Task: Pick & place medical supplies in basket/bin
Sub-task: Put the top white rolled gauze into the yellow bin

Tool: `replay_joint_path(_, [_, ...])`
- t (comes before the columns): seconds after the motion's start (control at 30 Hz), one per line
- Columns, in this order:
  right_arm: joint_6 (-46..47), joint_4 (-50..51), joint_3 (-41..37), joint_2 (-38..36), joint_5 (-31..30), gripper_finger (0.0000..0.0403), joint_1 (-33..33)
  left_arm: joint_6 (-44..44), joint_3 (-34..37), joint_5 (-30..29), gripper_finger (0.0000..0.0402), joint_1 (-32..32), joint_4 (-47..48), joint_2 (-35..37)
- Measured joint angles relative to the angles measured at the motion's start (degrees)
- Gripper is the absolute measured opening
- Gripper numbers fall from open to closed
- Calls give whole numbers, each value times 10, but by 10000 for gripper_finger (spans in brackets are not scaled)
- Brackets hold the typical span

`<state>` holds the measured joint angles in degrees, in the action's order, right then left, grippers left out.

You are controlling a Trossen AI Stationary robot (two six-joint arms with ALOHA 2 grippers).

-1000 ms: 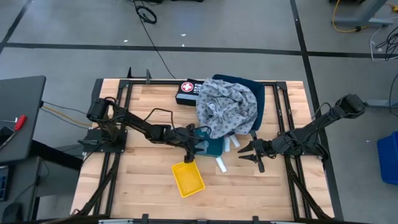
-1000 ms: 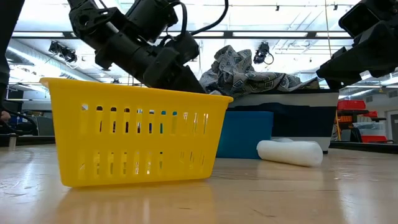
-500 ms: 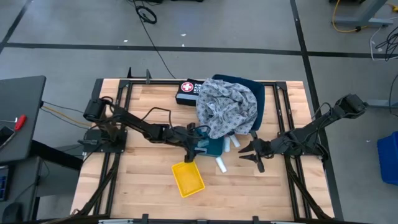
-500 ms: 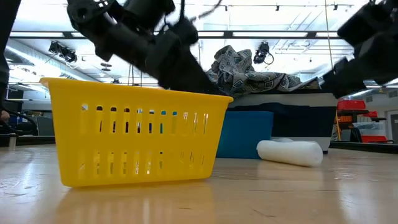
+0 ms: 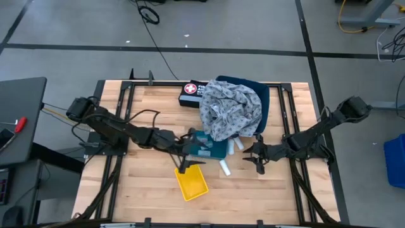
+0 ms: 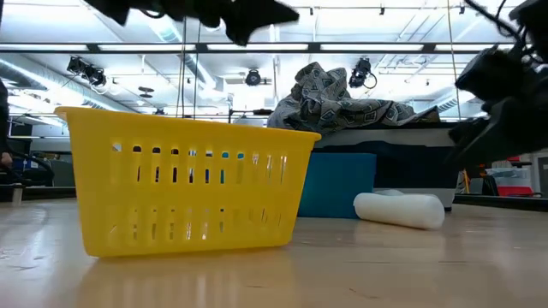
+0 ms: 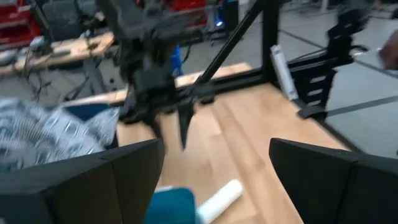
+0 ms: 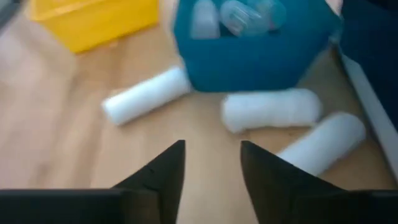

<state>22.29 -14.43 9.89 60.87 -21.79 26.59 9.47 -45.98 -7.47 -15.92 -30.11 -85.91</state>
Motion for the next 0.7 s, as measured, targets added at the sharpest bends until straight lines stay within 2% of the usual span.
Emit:
replay_joint_path(0.17, [20,-6,0,36,-13,225,-24,28,0,-26,293,-32,0,16])
replay_joint_path(0.3, [26,-11,0,58,-20,256,-42,43,0,-50,293,-48,0,17])
replay_joint_path(0.7, [30,-25,0,112,-37,265,-86,36,0,-61,293,-59,4,17])
